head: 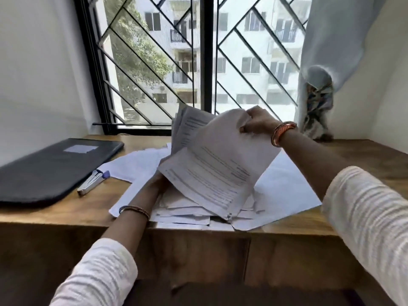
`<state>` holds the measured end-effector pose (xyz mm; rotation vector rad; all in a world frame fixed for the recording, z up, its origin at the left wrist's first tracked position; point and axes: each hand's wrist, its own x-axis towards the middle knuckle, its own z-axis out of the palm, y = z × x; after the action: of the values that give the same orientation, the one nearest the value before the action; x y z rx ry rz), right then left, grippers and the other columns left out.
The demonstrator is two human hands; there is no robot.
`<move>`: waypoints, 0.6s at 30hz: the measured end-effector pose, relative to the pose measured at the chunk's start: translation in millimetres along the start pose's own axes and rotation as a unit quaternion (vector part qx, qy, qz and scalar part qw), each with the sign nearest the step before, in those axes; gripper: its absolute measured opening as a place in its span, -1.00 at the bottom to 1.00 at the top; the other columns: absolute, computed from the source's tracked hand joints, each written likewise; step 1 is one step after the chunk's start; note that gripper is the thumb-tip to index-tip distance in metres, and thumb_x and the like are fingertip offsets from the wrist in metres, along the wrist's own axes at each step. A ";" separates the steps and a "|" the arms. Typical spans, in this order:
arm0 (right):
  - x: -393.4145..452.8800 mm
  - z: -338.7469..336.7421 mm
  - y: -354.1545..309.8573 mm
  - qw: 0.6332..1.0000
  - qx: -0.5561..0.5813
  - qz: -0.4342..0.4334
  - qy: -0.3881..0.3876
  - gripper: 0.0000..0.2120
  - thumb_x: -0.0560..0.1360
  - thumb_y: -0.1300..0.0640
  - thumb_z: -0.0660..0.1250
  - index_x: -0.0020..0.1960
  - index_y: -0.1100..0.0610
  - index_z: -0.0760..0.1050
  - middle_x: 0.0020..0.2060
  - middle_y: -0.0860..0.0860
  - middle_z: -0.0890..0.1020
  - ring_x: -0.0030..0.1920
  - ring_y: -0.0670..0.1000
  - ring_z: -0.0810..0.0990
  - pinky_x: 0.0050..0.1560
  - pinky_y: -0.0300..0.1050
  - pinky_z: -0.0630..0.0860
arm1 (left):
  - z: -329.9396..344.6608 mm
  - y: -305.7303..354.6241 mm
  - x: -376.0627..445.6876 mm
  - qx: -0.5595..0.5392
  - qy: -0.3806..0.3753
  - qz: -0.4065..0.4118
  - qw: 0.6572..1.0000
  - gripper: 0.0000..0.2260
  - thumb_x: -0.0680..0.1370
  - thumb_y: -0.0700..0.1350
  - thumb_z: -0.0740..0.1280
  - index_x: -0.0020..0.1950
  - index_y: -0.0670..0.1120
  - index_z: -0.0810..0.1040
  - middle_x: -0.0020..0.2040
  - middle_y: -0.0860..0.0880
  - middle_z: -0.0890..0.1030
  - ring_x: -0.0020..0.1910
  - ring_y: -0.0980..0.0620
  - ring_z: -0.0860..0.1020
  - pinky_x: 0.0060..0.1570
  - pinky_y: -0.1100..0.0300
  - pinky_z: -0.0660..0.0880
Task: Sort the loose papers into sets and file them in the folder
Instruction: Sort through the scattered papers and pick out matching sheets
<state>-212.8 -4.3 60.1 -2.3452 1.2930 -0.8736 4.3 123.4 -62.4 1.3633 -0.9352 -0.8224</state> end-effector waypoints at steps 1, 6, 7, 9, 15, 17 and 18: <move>-0.8 5.1 12.6 0.998 0.046 0.037 0.035 -0.82 0.35 0.21 0.44 -0.06 0.23 0.60 -0.15 0.14 0.60 -0.10 0.08 0.58 -0.18 -0.13 0.47 | -3.7 -4.3 -1.2 0.003 0.003 0.001 1.000 -0.71 0.63 -0.35 0.08 0.34 -0.33 0.36 -0.21 0.01 0.46 -0.20 0.08 0.48 -0.16 0.31 0.52; -19.2 31.7 69.4 0.912 0.295 0.211 0.194 -0.80 0.21 0.08 0.45 -0.24 0.18 0.56 -0.22 0.07 0.61 -0.16 0.06 0.59 -0.13 -0.05 0.58 | -13.7 -0.7 5.6 -0.004 0.060 0.029 0.998 -0.87 0.32 -0.33 0.32 -0.18 -0.16 0.52 -0.48 0.01 0.51 -0.51 0.09 0.40 -0.49 0.29 0.32; -24.2 39.9 79.3 0.897 0.310 0.226 0.221 -0.83 0.28 0.11 0.44 -0.18 0.17 0.59 -0.20 0.08 0.62 -0.15 0.06 0.59 -0.12 -0.08 0.56 | -13.8 -2.3 6.2 -0.011 0.058 0.031 0.998 -0.85 0.35 -0.33 0.34 -0.13 -0.16 0.53 -0.41 -0.03 0.53 -0.45 0.06 0.41 -0.47 0.28 0.34; -41.1 50.2 85.1 0.865 0.329 0.262 0.272 -0.78 0.32 0.11 0.39 -0.08 0.18 0.62 -0.12 0.13 0.65 -0.07 0.14 0.63 0.00 0.03 0.60 | -12.9 -5.3 9.6 -0.013 0.066 0.030 0.997 -0.81 0.42 -0.28 0.40 0.02 -0.17 0.55 -0.22 -0.09 0.57 -0.33 0.06 0.49 -0.36 0.27 0.46; -50.0 54.1 88.7 0.750 0.529 0.292 0.269 -0.74 0.40 0.42 0.36 0.05 0.18 0.56 -0.07 0.10 0.60 -0.21 0.06 0.58 -0.32 -0.05 0.62 | -12.0 -8.7 11.9 -0.007 0.078 0.049 0.996 -0.77 0.53 -0.30 0.33 0.19 -0.20 0.52 0.00 -0.10 0.58 -0.08 -0.01 0.57 -0.19 0.30 0.55; -48.0 57.8 92.3 0.748 0.518 0.293 0.295 -0.71 0.37 0.34 0.40 0.07 0.17 0.58 0.03 0.11 0.63 -0.09 0.12 0.62 -0.14 0.07 0.63 | -11.5 -8.8 12.7 -0.006 0.086 0.048 0.995 -0.80 0.54 -0.30 0.32 0.15 -0.17 0.52 0.02 -0.11 0.58 -0.01 -0.06 0.56 -0.10 0.22 0.52; -49.4 60.2 94.1 0.757 0.500 0.287 0.306 -0.71 0.36 0.30 0.42 0.08 0.19 0.59 0.02 0.11 0.64 -0.04 0.14 0.63 -0.07 0.12 0.62 | -11.3 -8.6 13.2 -0.009 0.086 0.048 0.995 -0.81 0.54 -0.29 0.32 0.15 -0.16 0.52 0.03 -0.12 0.58 0.03 -0.08 0.56 -0.05 0.17 0.51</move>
<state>-254.4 -13.8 -54.3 -0.7745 1.1572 -1.6180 20.4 115.8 -69.8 1.3397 -0.8500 -0.6294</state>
